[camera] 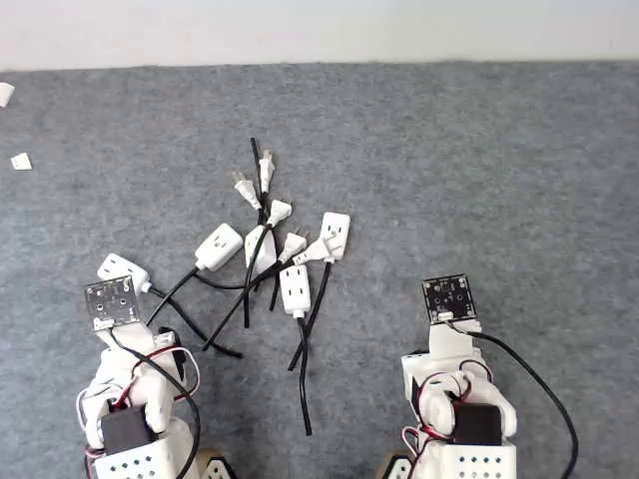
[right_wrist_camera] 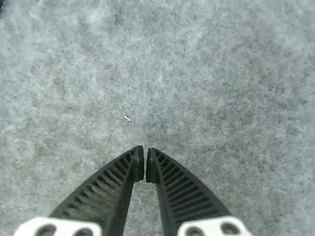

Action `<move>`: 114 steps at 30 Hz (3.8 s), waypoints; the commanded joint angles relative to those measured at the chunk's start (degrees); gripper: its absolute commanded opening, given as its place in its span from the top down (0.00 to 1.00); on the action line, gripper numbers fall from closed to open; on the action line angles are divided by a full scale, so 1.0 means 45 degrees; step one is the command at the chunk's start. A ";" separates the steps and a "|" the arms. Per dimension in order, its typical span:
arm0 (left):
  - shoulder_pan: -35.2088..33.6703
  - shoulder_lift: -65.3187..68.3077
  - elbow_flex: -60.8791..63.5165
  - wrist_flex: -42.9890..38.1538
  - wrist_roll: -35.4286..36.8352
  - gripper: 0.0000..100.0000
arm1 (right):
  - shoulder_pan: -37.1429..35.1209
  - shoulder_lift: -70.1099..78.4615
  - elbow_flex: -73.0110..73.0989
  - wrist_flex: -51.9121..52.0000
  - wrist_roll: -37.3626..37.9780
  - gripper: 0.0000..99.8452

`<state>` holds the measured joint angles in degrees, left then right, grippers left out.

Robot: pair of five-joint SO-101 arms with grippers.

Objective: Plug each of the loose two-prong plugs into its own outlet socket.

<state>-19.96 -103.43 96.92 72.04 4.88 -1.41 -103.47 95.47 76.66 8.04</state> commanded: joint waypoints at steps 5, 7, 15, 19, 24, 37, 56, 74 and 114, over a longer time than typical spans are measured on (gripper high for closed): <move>-0.0098 -0.0195 -0.0107 0.0078 0.0117 0.92 | 0.0147 -0.0107 0.0215 -0.0342 -0.0117 0.98; -0.0098 -0.0195 -0.0107 0.0078 0.0117 0.92 | 0.0147 -0.0107 0.0215 -0.0342 -0.0117 0.98; -0.0098 -0.0195 -0.0107 0.0078 0.0117 0.92 | 0.0147 -0.0107 0.0215 -0.0342 -0.0117 0.98; -0.0098 -0.0195 -0.0107 0.0078 0.0117 0.92 | 0.0147 -0.0107 0.0215 -0.0342 -0.0117 0.98; -0.0098 -0.0195 -0.0107 0.0078 0.0117 0.92 | 0.0147 -0.0107 0.0215 -0.0342 -0.0117 0.98; 0.0137 -0.0195 -0.0107 0.0078 0.0117 0.92 | -0.0107 -0.0107 0.0215 -0.0361 -0.0156 0.98; 0.3360 -0.0195 -0.0107 0.0078 0.0039 0.92 | -0.0557 -0.0107 -0.0527 -0.0674 -0.0059 0.98; 0.1504 -0.0195 -0.0811 -0.0137 -0.1661 0.92 | -0.0068 0.0010 -0.6037 0.0518 -0.0059 0.98; -0.0664 1.0237 -0.6320 -0.3497 0.2794 0.85 | -0.6203 1.6459 -1.0471 -0.7707 0.3360 0.86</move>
<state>-20.75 -57.71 67.21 61.41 16.75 -28.66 -33.85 54.51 44.04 21.85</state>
